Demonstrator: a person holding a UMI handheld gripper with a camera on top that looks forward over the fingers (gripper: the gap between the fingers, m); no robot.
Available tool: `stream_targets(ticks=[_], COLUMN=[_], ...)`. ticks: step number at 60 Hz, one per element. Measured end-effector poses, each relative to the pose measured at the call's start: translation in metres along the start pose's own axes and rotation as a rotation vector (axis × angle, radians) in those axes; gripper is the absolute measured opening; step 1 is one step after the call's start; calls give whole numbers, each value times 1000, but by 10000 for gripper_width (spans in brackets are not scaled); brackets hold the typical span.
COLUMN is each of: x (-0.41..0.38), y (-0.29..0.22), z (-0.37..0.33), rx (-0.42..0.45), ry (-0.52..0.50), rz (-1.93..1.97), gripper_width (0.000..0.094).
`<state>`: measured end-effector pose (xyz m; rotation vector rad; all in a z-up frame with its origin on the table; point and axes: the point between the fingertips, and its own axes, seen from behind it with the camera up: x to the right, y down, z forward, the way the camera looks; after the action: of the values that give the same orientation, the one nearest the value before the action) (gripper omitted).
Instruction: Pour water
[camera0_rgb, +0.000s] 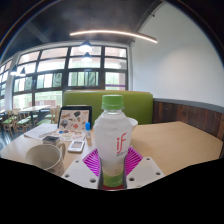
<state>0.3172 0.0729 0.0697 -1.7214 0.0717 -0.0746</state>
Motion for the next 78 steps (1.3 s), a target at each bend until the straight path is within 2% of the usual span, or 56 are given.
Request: stream_targets(ticks=[6, 11, 14, 15, 30, 33, 40, 44, 45, 48, 56, 69, 78], x=[13, 12, -1, -16, -16, -16, -12, -9, -10, -11, -24, -54, -88], y=[17, 13, 26, 22, 22, 21, 21, 23, 21, 16, 9, -8, -7], z=[5, 7, 0, -16, -15, -15, -17, -26, -29, -38, -83, -197, -263], rx=[-44, -44, -111, -108, -104, -102, -95, -104, -94, -74, -89, -116, -146], ry=[6, -13, -25, -22, -31, -24, 19, 34, 32, 34, 33, 95, 91], rz=[-28, -4, 16, 15, 7, 8, -11, -12, -10, -4, 49, -11, -21], gripper_width=[265, 265, 264, 264, 267, 305, 513, 833, 856, 796, 805, 807, 812])
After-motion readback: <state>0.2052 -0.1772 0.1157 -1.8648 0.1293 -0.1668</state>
